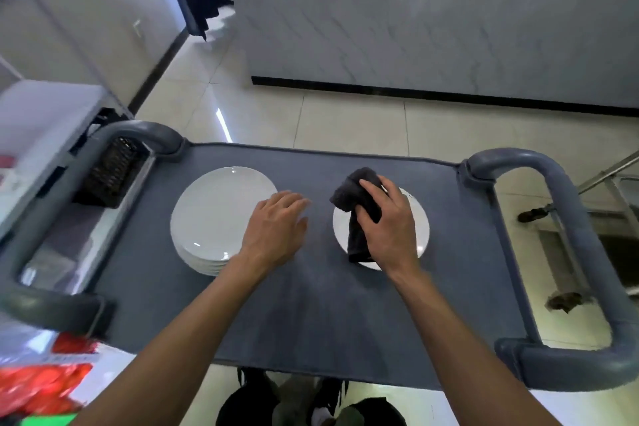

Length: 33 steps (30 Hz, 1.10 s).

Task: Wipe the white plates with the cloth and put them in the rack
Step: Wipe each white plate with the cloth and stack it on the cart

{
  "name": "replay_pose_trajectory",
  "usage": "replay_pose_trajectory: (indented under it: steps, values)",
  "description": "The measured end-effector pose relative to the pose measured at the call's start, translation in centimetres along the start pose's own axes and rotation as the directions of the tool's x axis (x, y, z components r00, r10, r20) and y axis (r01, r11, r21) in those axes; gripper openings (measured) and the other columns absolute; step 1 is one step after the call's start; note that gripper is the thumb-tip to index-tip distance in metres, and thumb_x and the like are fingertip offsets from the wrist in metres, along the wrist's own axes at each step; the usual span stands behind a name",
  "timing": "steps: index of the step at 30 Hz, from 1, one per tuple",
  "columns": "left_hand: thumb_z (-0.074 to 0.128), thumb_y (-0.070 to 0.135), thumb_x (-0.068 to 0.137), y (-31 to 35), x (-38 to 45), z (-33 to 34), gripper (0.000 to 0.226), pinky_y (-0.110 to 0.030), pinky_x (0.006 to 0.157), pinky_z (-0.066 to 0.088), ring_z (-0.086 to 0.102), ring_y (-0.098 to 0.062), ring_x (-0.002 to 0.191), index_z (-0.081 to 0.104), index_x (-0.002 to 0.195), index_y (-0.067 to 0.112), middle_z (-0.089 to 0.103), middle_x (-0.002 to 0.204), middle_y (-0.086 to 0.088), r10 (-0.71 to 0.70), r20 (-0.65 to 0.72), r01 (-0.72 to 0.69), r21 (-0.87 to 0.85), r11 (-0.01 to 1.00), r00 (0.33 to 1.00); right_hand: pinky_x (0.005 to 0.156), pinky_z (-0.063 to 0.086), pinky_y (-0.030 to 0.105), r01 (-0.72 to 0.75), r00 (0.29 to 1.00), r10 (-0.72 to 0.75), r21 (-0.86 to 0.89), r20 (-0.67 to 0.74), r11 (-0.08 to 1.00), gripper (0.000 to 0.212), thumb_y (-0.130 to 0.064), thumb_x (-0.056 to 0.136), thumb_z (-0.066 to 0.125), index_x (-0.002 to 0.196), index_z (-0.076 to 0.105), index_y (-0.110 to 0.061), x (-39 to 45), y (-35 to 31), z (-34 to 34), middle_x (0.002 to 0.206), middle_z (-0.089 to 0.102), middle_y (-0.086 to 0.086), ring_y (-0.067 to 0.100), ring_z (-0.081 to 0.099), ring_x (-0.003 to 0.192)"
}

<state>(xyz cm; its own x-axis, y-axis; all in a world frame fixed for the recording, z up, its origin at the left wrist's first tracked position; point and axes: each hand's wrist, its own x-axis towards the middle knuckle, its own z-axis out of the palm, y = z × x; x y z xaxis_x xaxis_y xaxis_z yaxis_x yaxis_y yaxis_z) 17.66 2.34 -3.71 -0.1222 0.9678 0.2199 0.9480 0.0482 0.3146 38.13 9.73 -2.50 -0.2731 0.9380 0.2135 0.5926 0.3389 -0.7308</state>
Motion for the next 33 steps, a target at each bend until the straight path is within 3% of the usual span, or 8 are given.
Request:
replay_pose_trajectory:
  steps: [3,9,13,18,23,33]
  values:
    - [0.062,0.026,0.096,-2.9,-1.0,-2.0,0.035,-0.042,0.104,0.042,0.053,-0.025,0.129,0.066,0.130,0.019,0.063,0.136,0.000,-0.134,0.008,0.134,0.033,0.991,0.991,0.107,0.032,0.023,0.070,0.996,-0.070,-0.004,0.052,0.998,0.048,-0.015,0.091,0.072,0.138,0.062,-0.020,0.8,-2.5,1.9,0.145,0.052,0.000,0.023,0.049,0.126]
    - [0.058,0.032,0.098,-8.6,-2.7,-4.2,0.041,-0.043,0.106,0.036,0.045,-0.023,0.136,0.059,0.137,0.021,0.056,0.144,0.001,-0.387,0.013,0.385,0.077,0.920,0.922,0.110,0.041,0.036,0.149,0.979,-0.158,0.074,0.129,0.986,0.047,-0.016,0.091,0.071,0.137,0.062,-0.021,1.5,-6.8,6.0,0.144,0.052,0.000,0.026,0.051,0.127]
    - [0.059,0.034,0.097,-11.3,-3.5,-5.2,0.046,-0.044,0.107,0.036,0.041,-0.023,0.137,0.055,0.140,0.020,0.053,0.146,0.001,-0.495,0.018,0.493,0.061,0.868,0.869,0.107,0.041,0.033,0.168,0.966,-0.187,0.118,0.177,0.979,0.047,-0.015,0.091,0.070,0.136,0.062,-0.024,1.6,-9.0,8.2,0.144,0.051,-0.006,0.022,0.050,0.127]
    - [0.066,0.035,0.092,-14.6,-3.9,-6.1,0.050,-0.042,0.102,0.040,0.044,-0.028,0.128,0.057,0.137,0.015,0.055,0.137,-0.005,-0.594,0.017,0.595,-0.021,0.804,0.804,0.101,0.037,0.024,0.156,0.965,-0.174,0.106,0.195,0.982,0.047,-0.015,0.090,0.071,0.136,0.063,-0.025,1.9,-11.1,10.0,0.145,0.050,-0.007,0.019,0.050,0.125]
    - [0.065,0.046,0.092,-16.2,-3.4,-6.1,0.055,-0.042,0.098,0.042,0.042,-0.027,0.126,0.054,0.136,0.016,0.049,0.133,-0.007,-0.658,0.118,0.665,-0.034,0.746,0.744,0.105,0.040,0.028,0.153,0.959,-0.171,0.096,0.226,0.984,0.047,-0.014,0.090,0.070,0.136,0.062,-0.024,1.7,-11.9,11.6,0.145,0.050,-0.007,0.020,0.049,0.127]
    - [0.075,0.040,0.085,-17.3,-2.3,-5.5,0.050,-0.041,0.093,0.045,0.047,-0.028,0.119,0.058,0.124,0.014,0.050,0.124,-0.006,-0.665,0.143,0.678,-0.074,0.731,0.733,0.105,0.035,0.023,0.107,0.972,-0.112,0.034,0.208,0.994,0.047,-0.013,0.089,0.071,0.135,0.064,-0.025,1.1,-12.1,13.4,0.145,0.051,-0.008,0.018,0.048,0.126]
